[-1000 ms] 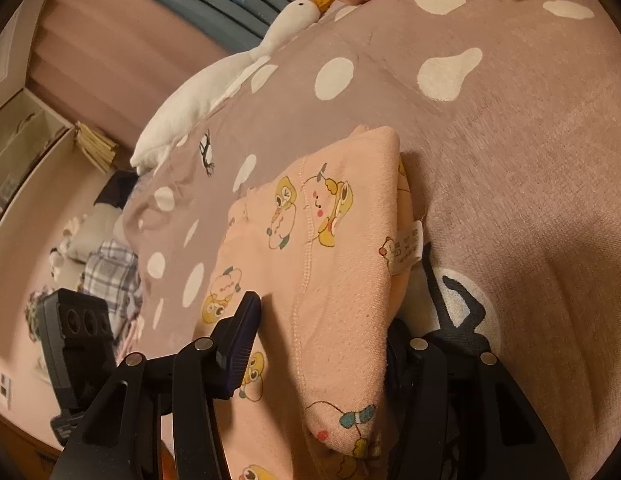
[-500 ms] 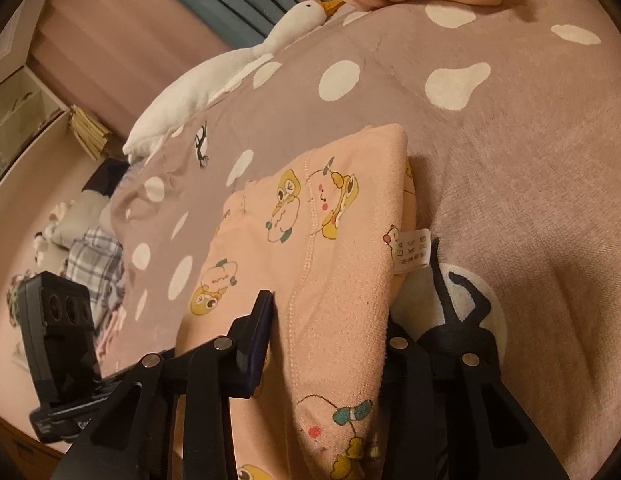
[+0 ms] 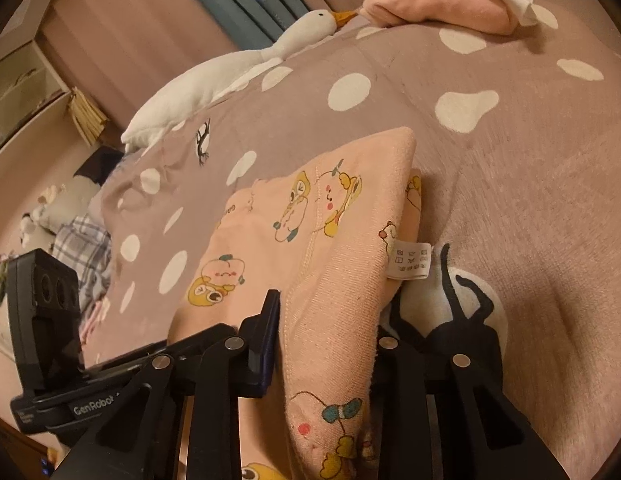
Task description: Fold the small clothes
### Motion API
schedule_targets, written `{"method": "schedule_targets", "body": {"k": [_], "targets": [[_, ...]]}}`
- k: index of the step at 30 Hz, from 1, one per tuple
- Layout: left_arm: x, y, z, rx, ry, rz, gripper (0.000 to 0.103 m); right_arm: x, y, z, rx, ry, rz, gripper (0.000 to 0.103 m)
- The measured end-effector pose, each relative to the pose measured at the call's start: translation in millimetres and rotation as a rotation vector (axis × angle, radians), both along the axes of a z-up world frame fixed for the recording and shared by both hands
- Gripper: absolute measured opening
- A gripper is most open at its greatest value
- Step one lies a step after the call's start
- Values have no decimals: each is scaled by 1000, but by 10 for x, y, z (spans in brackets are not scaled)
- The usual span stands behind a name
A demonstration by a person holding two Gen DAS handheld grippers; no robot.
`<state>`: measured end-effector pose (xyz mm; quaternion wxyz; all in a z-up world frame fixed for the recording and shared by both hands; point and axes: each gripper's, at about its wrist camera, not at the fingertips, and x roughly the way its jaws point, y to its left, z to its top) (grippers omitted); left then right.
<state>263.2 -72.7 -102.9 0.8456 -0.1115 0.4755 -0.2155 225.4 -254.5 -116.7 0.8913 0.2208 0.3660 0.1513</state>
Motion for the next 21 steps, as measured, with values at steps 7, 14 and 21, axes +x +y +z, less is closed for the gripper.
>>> {"method": "schedule_targets", "body": {"k": [7,14,21], "targets": [[-36,4,63,4,-18,-5,31,-41,49,87,3,-16,4,29],[-106,19,149,-1,-34,-11,29,-120,141,181,6,-45,22,29],[-170,75,202,-6,-30,-18,29,-194,238,245,-3,-56,39,28]]}}
